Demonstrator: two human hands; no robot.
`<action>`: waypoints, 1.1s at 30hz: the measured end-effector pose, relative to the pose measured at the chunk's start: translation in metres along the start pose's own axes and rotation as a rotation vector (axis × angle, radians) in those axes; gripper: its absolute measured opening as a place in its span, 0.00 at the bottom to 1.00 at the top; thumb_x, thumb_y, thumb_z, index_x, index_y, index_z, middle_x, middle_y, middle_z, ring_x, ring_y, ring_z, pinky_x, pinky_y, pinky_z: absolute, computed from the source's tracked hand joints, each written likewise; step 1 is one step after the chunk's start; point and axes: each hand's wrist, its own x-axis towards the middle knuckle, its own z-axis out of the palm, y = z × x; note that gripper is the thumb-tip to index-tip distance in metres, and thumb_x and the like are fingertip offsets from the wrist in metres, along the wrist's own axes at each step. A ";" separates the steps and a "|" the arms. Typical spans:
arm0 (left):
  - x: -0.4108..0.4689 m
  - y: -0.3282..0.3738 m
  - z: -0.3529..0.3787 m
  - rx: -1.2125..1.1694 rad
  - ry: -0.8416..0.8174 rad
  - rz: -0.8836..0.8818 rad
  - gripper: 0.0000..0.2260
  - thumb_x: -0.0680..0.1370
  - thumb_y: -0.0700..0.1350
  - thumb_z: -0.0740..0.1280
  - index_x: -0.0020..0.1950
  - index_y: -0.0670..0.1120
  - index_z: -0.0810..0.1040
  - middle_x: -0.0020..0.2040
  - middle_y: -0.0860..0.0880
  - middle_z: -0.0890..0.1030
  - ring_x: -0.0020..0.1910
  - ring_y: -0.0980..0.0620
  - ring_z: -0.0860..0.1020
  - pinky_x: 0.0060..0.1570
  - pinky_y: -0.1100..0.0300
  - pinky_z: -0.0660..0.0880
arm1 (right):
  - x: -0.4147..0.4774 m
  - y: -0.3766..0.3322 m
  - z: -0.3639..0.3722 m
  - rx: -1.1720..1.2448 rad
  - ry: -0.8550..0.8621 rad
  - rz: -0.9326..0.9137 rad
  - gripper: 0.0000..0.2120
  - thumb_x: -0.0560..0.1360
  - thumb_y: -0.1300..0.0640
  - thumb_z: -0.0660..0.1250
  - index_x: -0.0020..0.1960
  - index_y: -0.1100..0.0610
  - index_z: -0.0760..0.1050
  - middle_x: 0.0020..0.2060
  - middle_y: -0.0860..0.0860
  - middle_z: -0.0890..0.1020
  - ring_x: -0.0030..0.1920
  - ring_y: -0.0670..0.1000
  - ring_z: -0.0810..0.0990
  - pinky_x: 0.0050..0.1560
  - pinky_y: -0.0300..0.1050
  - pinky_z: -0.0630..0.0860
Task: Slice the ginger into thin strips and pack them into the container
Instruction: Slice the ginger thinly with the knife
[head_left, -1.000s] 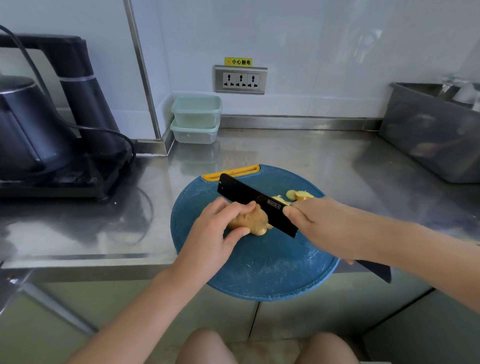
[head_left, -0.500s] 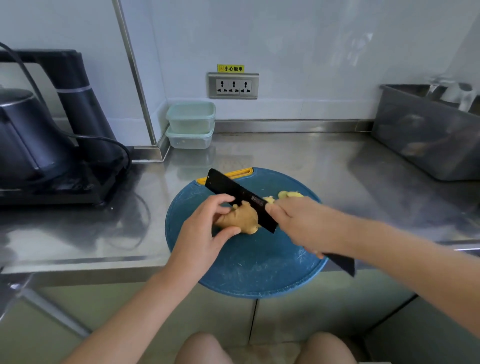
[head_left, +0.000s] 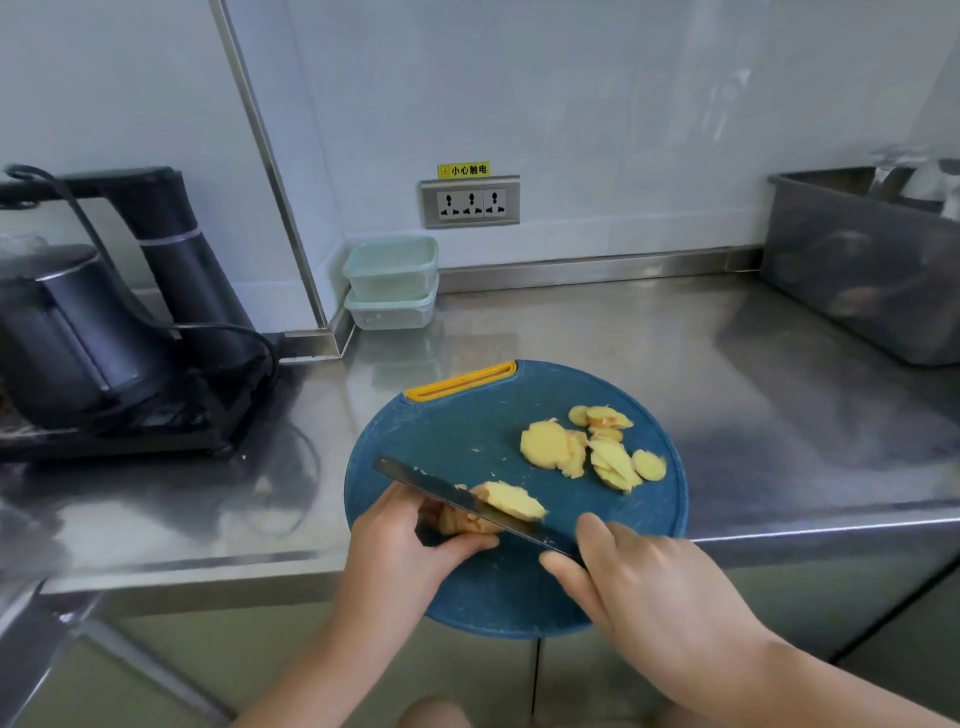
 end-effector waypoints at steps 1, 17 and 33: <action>0.000 0.000 -0.001 -0.009 -0.012 0.011 0.19 0.59 0.48 0.82 0.45 0.54 0.79 0.37 0.63 0.80 0.43 0.67 0.77 0.41 0.78 0.69 | 0.001 0.000 0.000 -0.001 0.007 -0.001 0.27 0.82 0.40 0.40 0.32 0.52 0.62 0.19 0.49 0.65 0.15 0.48 0.61 0.16 0.39 0.54; 0.019 0.003 -0.005 -0.323 -0.233 -0.096 0.16 0.58 0.55 0.77 0.40 0.50 0.79 0.38 0.59 0.82 0.36 0.61 0.78 0.37 0.69 0.73 | 0.026 -0.004 -0.021 0.187 -0.394 0.176 0.30 0.60 0.32 0.28 0.38 0.46 0.61 0.34 0.47 0.72 0.34 0.47 0.72 0.40 0.41 0.72; 0.040 -0.005 -0.013 -0.279 -0.220 -0.218 0.16 0.60 0.51 0.81 0.40 0.50 0.78 0.36 0.56 0.82 0.35 0.61 0.77 0.39 0.67 0.72 | 0.013 0.012 -0.052 0.500 -0.050 0.276 0.29 0.74 0.30 0.42 0.33 0.51 0.64 0.26 0.49 0.70 0.26 0.47 0.63 0.28 0.39 0.61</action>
